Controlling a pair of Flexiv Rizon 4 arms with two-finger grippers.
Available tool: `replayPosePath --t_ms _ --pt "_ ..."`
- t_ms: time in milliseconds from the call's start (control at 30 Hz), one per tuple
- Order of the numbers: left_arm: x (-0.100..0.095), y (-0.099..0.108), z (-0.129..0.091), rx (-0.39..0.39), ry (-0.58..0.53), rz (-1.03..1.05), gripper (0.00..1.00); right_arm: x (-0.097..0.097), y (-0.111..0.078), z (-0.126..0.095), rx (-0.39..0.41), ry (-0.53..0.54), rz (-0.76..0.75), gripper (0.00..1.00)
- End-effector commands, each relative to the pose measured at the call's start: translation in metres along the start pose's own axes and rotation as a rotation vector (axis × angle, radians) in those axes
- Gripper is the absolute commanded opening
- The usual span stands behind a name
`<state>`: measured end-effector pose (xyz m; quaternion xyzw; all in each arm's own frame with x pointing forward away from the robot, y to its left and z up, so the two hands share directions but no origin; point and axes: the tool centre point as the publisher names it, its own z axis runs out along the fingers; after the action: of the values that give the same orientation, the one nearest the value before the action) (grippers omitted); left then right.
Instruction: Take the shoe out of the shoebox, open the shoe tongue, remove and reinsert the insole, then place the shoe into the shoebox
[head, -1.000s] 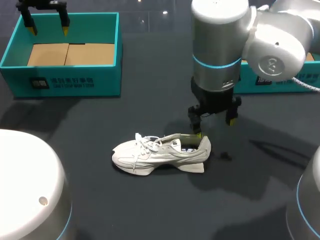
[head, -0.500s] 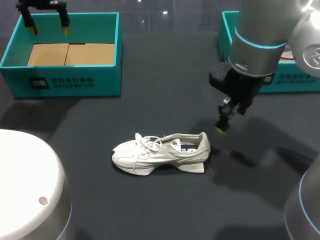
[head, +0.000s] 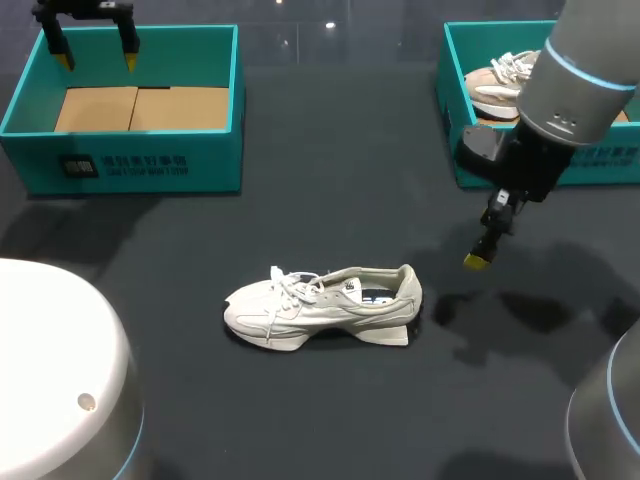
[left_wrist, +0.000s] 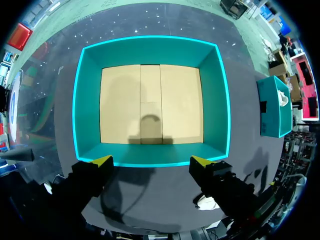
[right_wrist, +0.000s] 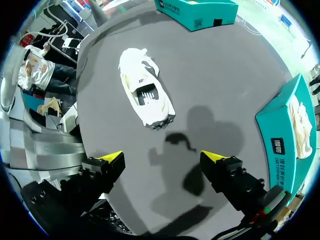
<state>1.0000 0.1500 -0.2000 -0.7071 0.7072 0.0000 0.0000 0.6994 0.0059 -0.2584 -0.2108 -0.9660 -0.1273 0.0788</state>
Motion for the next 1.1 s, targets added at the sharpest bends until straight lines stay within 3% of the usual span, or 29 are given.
replayPosePath --t_ms 33,167,433,500,867,933,1100 --pt "0.000 0.000 0.000 0.000 0.000 0.000 1.00 -0.004 -0.018 -0.002 -0.629 -0.016 -0.222 1.00" --pt "0.000 0.000 0.000 0.000 0.000 0.000 1.00 -0.010 -0.020 -0.001 -0.703 -0.079 -0.264 1.00" --pt "0.000 0.000 0.000 0.000 0.000 0.000 1.00 -0.013 -0.015 0.014 -0.735 -0.159 -0.230 1.00" --pt "0.000 0.000 0.000 0.000 0.000 0.000 1.00 -0.017 -0.017 0.020 -0.729 -0.111 -0.216 1.00" --pt "0.000 0.000 0.000 0.000 0.000 0.000 1.00 -0.017 -0.017 0.020 -0.729 -0.111 -0.216 1.00" --pt "0.000 0.000 0.000 0.000 0.000 0.000 1.00 -0.017 -0.015 0.022 -0.687 -0.121 -0.281 1.00" --pt "0.000 0.000 0.000 0.000 0.000 0.000 1.00 -0.028 -0.018 0.037 -0.709 -0.081 -0.397 1.00"
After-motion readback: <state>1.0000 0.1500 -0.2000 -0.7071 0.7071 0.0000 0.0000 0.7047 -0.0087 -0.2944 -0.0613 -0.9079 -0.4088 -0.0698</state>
